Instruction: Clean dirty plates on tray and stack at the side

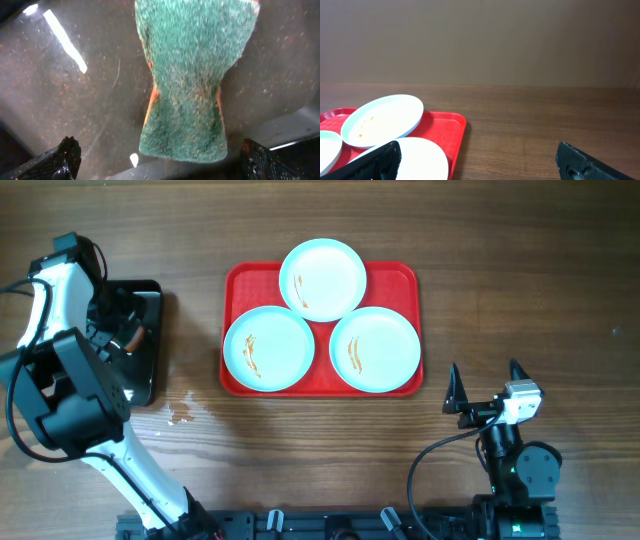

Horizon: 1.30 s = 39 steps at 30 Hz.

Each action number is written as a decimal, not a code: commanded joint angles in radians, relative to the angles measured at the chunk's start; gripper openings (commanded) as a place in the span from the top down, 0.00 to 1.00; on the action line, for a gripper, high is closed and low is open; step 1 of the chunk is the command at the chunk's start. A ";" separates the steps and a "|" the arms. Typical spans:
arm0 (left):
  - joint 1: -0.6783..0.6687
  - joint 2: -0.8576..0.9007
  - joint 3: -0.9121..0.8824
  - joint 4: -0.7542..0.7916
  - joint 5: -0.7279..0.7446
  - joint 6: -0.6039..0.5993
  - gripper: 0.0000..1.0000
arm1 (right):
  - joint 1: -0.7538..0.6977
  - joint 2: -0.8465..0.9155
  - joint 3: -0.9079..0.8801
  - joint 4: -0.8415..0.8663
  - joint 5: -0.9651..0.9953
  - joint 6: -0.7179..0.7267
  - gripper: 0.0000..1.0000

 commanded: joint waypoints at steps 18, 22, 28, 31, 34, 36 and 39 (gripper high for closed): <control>-0.005 0.005 -0.056 0.040 0.071 0.024 0.07 | -0.006 -0.006 -0.001 0.003 0.014 -0.012 0.00; -0.005 0.005 -0.125 0.119 0.071 0.024 0.07 | -0.006 -0.006 -0.001 0.003 0.014 -0.012 0.01; -0.005 0.005 -0.143 0.166 0.032 0.026 0.06 | -0.006 -0.006 -0.001 0.003 0.014 -0.012 0.00; -0.003 0.005 -0.143 0.190 0.011 0.025 0.06 | -0.006 -0.006 -0.001 0.003 0.014 -0.012 0.00; -0.003 0.005 -0.143 0.218 0.011 0.026 0.07 | -0.006 -0.006 -0.001 0.003 0.014 -0.012 0.00; -0.003 0.005 -0.143 0.243 0.011 0.026 0.08 | -0.006 -0.006 -0.001 0.003 0.014 -0.012 0.00; -0.003 0.005 -0.143 0.262 0.011 0.025 0.11 | -0.006 -0.006 -0.001 0.003 0.014 -0.012 0.00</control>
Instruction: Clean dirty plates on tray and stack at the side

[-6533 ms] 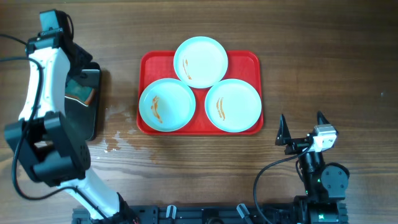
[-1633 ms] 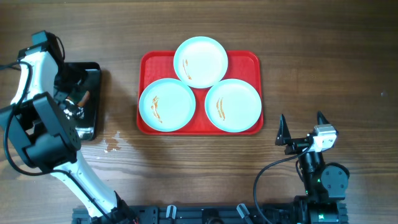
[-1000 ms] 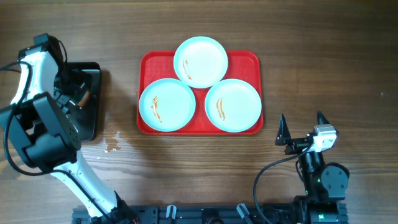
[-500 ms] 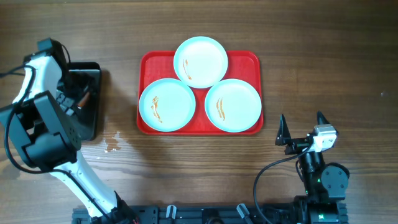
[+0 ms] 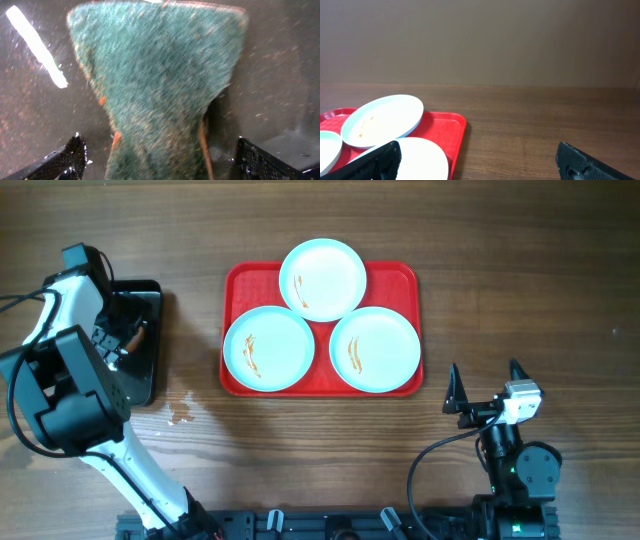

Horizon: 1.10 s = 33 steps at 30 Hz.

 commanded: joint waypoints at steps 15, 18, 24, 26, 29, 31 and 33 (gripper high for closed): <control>-0.002 0.004 -0.008 -0.001 -0.020 0.005 0.96 | -0.006 -0.006 -0.001 0.003 0.014 -0.013 0.00; -0.002 -0.005 -0.006 -0.004 -0.020 0.005 0.96 | -0.006 -0.006 -0.001 0.003 0.014 -0.013 0.00; -0.003 -0.066 -0.005 -0.005 -0.019 0.005 0.96 | -0.006 -0.006 -0.001 0.003 0.014 -0.012 0.00; -0.003 -0.083 -0.006 -0.008 -0.019 0.005 0.59 | -0.006 -0.006 -0.001 0.003 0.014 -0.012 0.00; -0.003 -0.086 -0.006 -0.003 -0.020 0.005 0.00 | -0.006 -0.006 -0.001 0.003 0.014 -0.013 0.00; 0.000 -0.083 -0.006 0.009 -0.021 0.005 0.00 | -0.006 -0.006 -0.001 0.003 0.014 -0.013 0.00; 0.001 -0.082 -0.006 0.022 -0.021 0.005 0.00 | -0.006 -0.006 -0.001 0.003 0.014 -0.012 0.00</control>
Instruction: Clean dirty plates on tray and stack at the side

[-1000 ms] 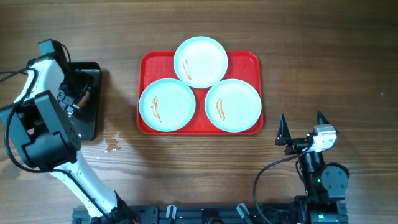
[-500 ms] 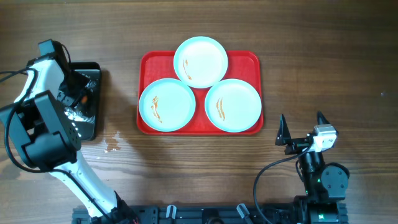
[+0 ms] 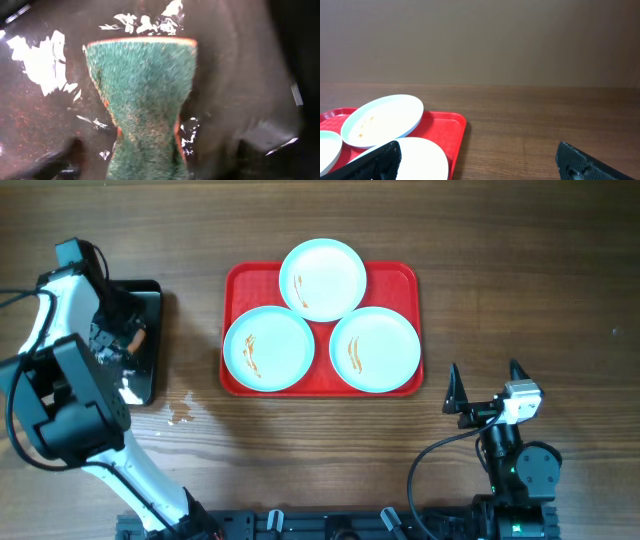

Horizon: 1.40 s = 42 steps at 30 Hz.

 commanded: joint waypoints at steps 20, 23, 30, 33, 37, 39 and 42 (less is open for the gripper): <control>0.003 0.024 -0.007 0.075 -0.066 -0.026 0.09 | -0.006 -0.006 -0.001 0.003 0.014 -0.013 0.00; 0.003 0.027 -0.007 0.075 -0.066 -0.026 0.12 | -0.006 -0.006 -0.001 0.003 0.014 -0.013 0.00; 0.003 0.051 -0.007 0.067 -0.066 -0.026 0.16 | -0.006 -0.006 -0.001 0.003 0.014 -0.013 0.00; 0.003 0.068 -0.007 0.056 -0.066 -0.026 0.20 | -0.006 -0.006 -0.001 0.003 0.014 -0.013 0.00; 0.003 0.068 -0.006 0.057 -0.066 -0.026 0.34 | -0.006 -0.006 -0.001 0.003 0.014 -0.012 0.00; 0.003 0.068 -0.005 0.057 -0.066 -0.025 0.51 | -0.006 -0.006 -0.001 0.003 0.014 -0.013 0.00; 0.003 0.068 -0.005 0.056 -0.066 -0.025 0.89 | -0.006 -0.006 -0.001 0.003 0.014 -0.013 0.00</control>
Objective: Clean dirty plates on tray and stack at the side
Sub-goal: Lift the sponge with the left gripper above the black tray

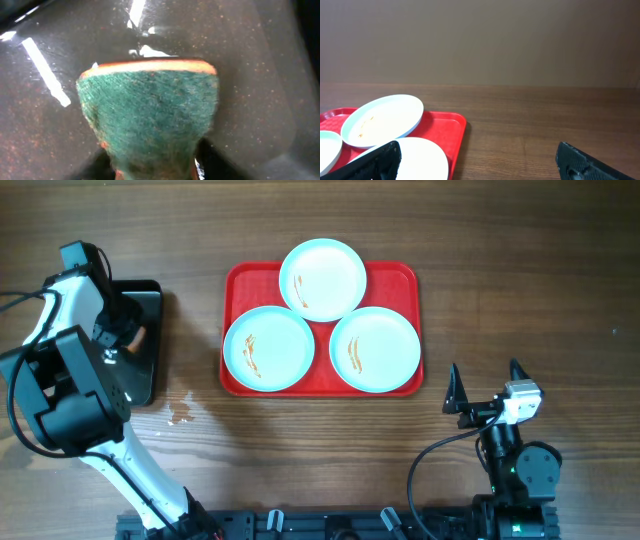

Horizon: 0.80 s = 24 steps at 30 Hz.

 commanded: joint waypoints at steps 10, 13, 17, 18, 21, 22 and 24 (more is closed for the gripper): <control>0.003 -0.079 -0.003 -0.028 -0.020 0.000 0.96 | -0.006 -0.006 -0.001 0.003 0.014 -0.013 0.00; 0.003 -0.151 -0.003 -0.048 -0.020 0.000 0.96 | -0.006 -0.006 -0.001 0.003 0.014 -0.013 0.00; 0.002 -0.251 -0.003 -0.072 -0.011 0.000 0.96 | -0.006 -0.006 -0.001 0.003 0.014 -0.012 0.00; 0.002 -0.276 -0.003 -0.074 -0.004 0.000 0.96 | -0.006 -0.006 -0.001 0.003 0.014 -0.012 0.00; 0.002 -0.344 -0.003 -0.076 0.027 0.000 0.96 | -0.006 -0.006 -0.001 0.003 0.014 -0.013 0.00; 0.002 -0.360 -0.003 -0.076 0.034 0.000 0.96 | -0.006 -0.006 -0.001 0.003 0.014 -0.013 0.00; 0.002 -0.376 -0.003 -0.071 0.037 0.000 0.96 | -0.006 -0.006 -0.001 0.003 0.014 -0.012 0.00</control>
